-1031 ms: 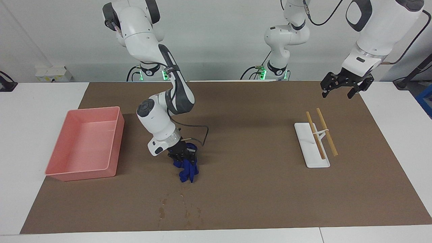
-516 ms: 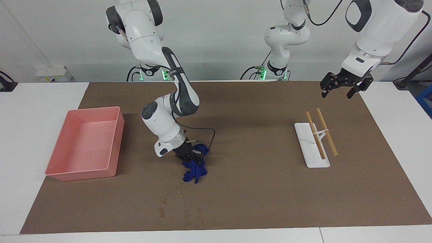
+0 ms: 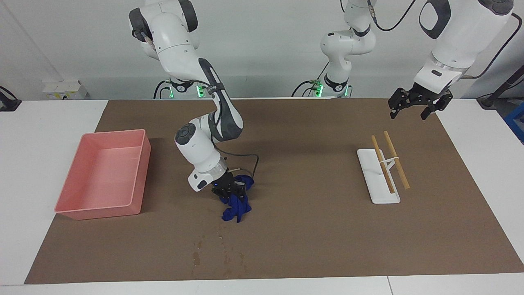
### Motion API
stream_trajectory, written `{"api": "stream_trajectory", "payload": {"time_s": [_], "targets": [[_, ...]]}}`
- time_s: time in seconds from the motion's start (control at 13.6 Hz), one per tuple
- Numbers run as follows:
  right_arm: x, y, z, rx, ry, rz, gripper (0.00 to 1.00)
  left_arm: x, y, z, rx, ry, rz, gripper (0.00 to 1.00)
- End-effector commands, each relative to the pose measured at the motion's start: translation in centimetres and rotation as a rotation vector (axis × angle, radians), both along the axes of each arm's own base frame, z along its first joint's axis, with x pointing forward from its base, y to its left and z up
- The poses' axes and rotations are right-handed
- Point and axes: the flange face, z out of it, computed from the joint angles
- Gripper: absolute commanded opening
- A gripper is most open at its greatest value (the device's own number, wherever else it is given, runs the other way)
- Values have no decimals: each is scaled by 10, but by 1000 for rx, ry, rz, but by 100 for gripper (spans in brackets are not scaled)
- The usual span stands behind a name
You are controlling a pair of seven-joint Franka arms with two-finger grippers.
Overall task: Wipe water with towel using both arms
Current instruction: 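Wipe the towel across the water puddle with the right gripper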
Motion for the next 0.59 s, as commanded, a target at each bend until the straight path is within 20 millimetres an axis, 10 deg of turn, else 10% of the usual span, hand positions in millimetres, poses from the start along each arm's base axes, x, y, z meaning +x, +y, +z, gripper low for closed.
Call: {"api": "stream_trajectory", "payload": {"time_s": [0.0,0.52], "targets": [[-11,-51,-50,-190,90,130,0,-8,2,1,-7,1,3,100],[-14,-81,-38,-447,107,440,0,-8,2,2,-7,-1,2,100]]}}
